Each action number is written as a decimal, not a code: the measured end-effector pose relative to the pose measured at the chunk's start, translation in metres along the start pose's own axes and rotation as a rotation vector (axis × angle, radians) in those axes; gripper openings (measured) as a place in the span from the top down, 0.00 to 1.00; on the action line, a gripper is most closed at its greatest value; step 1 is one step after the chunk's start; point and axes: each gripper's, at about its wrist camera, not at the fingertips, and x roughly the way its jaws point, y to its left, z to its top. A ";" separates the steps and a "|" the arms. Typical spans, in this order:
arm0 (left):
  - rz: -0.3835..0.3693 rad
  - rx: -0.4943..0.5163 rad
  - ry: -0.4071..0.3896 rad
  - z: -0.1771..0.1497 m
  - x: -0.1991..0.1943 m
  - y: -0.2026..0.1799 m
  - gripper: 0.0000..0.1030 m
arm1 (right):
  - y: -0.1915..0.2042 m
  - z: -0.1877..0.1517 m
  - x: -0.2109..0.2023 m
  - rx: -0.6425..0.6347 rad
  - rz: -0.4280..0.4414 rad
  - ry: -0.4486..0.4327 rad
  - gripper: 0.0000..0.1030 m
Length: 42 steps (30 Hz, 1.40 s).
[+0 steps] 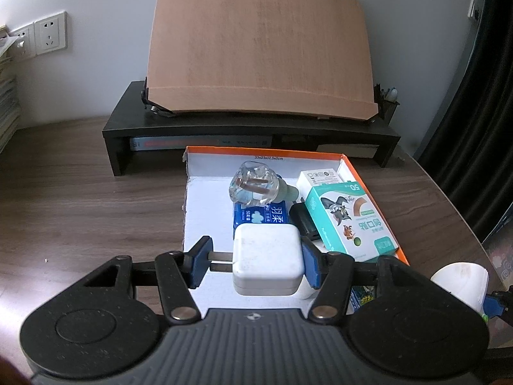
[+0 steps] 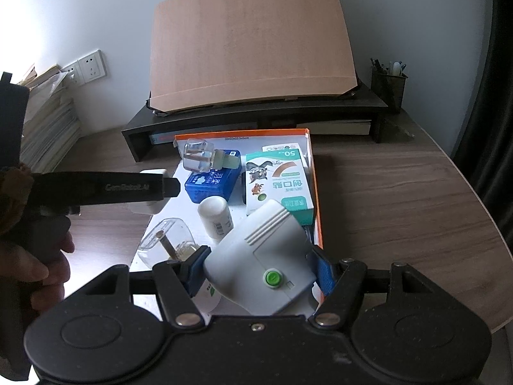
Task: Organize rigid objects
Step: 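Carry the cube charger and white diffuser over the white box with both tools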
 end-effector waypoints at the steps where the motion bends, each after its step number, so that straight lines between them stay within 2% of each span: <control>1: -0.001 -0.001 0.000 0.000 0.000 0.001 0.44 | 0.000 0.000 0.000 -0.001 0.000 0.001 0.22; 42: -0.010 -0.006 0.018 0.001 0.009 0.003 0.44 | 0.005 0.004 0.007 -0.008 0.007 0.016 0.22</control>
